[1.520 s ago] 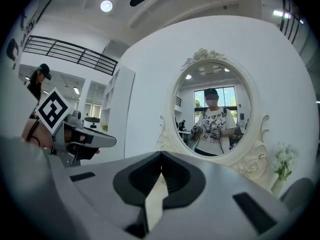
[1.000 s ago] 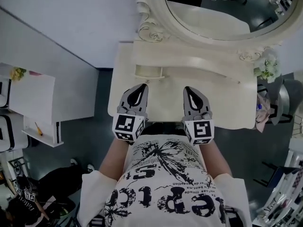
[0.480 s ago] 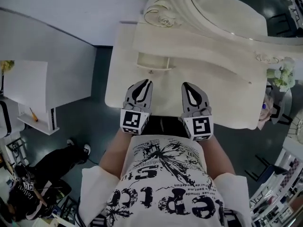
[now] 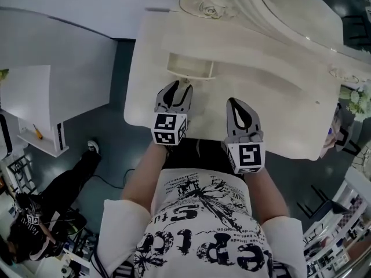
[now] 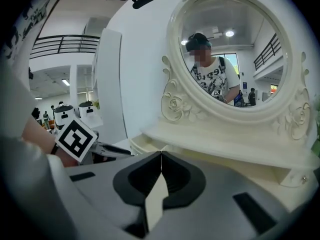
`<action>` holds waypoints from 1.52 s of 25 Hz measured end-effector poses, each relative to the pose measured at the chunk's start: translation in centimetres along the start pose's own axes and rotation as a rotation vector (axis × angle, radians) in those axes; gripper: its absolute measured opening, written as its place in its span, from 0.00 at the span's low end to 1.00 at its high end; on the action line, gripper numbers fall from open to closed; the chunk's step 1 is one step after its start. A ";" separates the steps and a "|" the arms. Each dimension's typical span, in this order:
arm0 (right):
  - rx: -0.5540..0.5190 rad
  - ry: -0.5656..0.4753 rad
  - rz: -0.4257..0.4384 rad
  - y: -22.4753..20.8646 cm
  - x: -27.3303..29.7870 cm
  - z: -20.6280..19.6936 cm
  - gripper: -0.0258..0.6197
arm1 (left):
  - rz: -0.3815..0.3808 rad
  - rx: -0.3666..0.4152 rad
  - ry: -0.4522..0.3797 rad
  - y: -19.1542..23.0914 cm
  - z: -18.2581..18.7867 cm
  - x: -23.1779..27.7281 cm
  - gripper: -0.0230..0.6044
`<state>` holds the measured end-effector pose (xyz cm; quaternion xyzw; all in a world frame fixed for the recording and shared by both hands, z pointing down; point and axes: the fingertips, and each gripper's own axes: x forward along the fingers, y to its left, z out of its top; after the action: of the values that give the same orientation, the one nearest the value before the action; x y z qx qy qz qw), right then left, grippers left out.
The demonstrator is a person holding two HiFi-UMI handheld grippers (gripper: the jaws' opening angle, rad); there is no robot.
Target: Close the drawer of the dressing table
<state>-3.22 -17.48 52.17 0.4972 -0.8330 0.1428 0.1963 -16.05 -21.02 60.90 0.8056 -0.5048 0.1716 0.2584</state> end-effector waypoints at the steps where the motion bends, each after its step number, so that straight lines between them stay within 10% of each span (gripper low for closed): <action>1: 0.003 0.001 -0.002 -0.1 0.1 -0.1 0.07 | -0.002 -0.012 0.014 0.2 -0.2 0.3 0.28; 38: -0.012 0.006 -0.061 -3.1 1.2 0.0 0.07 | -0.001 0.214 0.075 0.9 1.7 5.4 0.20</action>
<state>-1.00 -19.85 52.88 0.5206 -0.8178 0.1331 0.2061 -14.50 -26.28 62.62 0.8218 -0.4734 0.2544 0.1895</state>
